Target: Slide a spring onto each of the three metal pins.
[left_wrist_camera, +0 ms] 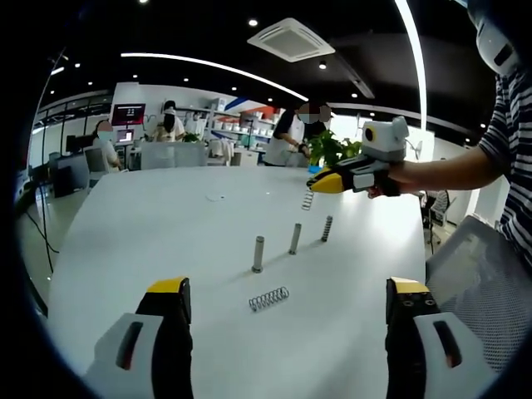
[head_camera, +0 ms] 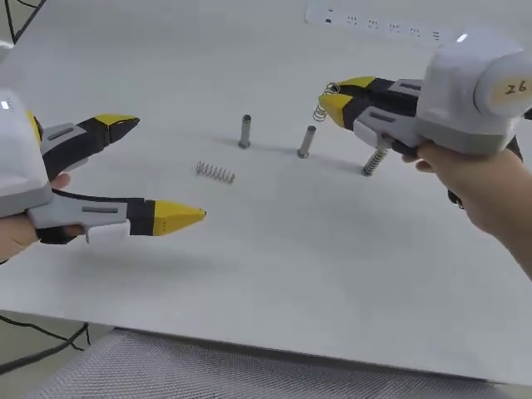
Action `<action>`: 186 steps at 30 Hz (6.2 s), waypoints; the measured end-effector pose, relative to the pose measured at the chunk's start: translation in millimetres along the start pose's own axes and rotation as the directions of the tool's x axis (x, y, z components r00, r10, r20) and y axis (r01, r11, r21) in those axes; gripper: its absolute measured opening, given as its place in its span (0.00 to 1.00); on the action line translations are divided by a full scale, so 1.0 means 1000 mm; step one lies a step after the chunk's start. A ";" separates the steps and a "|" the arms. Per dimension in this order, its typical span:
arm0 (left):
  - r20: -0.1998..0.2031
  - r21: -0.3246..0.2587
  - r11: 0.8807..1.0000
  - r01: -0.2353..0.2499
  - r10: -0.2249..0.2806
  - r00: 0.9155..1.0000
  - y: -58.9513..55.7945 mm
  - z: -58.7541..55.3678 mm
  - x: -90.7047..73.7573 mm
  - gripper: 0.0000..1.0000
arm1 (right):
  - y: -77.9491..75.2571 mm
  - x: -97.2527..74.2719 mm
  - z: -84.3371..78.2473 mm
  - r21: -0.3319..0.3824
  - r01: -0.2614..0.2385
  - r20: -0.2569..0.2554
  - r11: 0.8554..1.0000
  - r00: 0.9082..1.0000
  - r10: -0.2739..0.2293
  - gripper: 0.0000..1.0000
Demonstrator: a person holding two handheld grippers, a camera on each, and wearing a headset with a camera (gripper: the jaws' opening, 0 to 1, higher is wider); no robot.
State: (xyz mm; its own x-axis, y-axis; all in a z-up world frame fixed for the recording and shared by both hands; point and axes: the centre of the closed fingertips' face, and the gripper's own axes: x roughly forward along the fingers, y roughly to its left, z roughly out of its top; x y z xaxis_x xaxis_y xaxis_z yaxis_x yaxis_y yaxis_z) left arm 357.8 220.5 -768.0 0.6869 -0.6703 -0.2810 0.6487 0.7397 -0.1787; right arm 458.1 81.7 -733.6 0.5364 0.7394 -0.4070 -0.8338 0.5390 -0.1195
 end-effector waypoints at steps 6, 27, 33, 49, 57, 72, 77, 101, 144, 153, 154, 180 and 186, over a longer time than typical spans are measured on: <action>0.001 0.000 1.000 0.004 -0.004 1.000 0.000 0.002 -0.001 0.96 | -0.004 0.007 -0.008 0.019 0.008 -0.030 1.000 1.000 -0.007 0.13; -0.013 -0.028 1.000 0.003 -0.004 1.000 0.001 -0.004 -0.001 0.93 | -0.004 0.015 -0.025 0.044 -0.007 -0.056 0.999 0.998 0.009 0.13; -0.015 -0.031 1.000 0.002 -0.003 1.000 0.002 -0.005 -0.002 0.92 | -0.005 0.017 -0.032 0.059 -0.003 -0.069 0.998 0.998 0.007 0.13; -0.026 -0.038 0.999 0.001 -0.002 1.000 0.003 -0.009 -0.003 0.91 | -0.001 0.033 -0.063 0.062 -0.009 -0.146 0.998 0.989 0.018 0.13; -0.025 -0.040 0.999 0.006 -0.007 1.000 0.002 -0.008 -0.001 0.91 | 0.007 0.034 -0.077 0.051 -0.012 -0.182 0.999 0.983 0.021 0.13; -0.025 -0.042 0.999 0.016 -0.017 1.000 -0.003 -0.008 -0.001 0.91 | 0.014 0.031 -0.088 0.029 -0.017 -0.232 0.999 0.972 0.024 0.13; -0.032 -0.041 0.999 0.019 -0.021 0.999 -0.003 -0.009 -0.001 0.90 | 0.014 0.032 -0.088 0.064 -0.012 -0.228 0.998 0.973 0.027 0.22; -0.041 -0.037 0.999 0.038 -0.040 0.998 -0.009 -0.005 0.007 0.91 | 0.012 0.000 -0.053 0.119 0.002 -0.109 0.993 0.994 0.011 0.33; -0.036 -0.041 0.999 0.033 -0.034 0.999 -0.008 -0.007 0.003 0.91 | 0.052 -0.022 -0.071 0.146 -0.061 -0.108 0.987 0.991 0.077 0.31; -0.048 -0.041 0.999 0.032 -0.034 0.998 -0.010 -0.011 -0.002 0.92 | 0.071 0.011 -0.058 0.098 -0.134 -0.109 0.986 0.983 0.145 0.31; -0.048 -0.041 0.999 0.031 -0.033 0.998 -0.010 -0.011 -0.003 0.92 | 0.074 0.014 -0.057 0.095 -0.142 -0.111 0.985 0.982 0.153 0.31; -0.036 -0.018 1.000 0.021 -0.022 0.999 -0.009 -0.010 -0.009 0.97 | 0.125 0.088 -0.061 0.000 -0.296 -0.219 0.955 0.932 0.289 0.28; -0.042 -0.013 1.000 0.028 -0.029 0.999 -0.011 -0.012 -0.008 0.97 | 0.131 0.092 -0.071 -0.023 -0.297 -0.256 0.954 0.925 0.282 0.25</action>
State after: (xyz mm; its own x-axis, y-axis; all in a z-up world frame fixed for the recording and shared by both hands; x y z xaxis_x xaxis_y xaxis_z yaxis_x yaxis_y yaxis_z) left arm 341.4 218.6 -775.0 0.6539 -0.6880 -0.3148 0.6632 0.7214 -0.1992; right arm 388.8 192.0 -851.3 0.2273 0.7327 -0.6415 -0.9583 0.2853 -0.0137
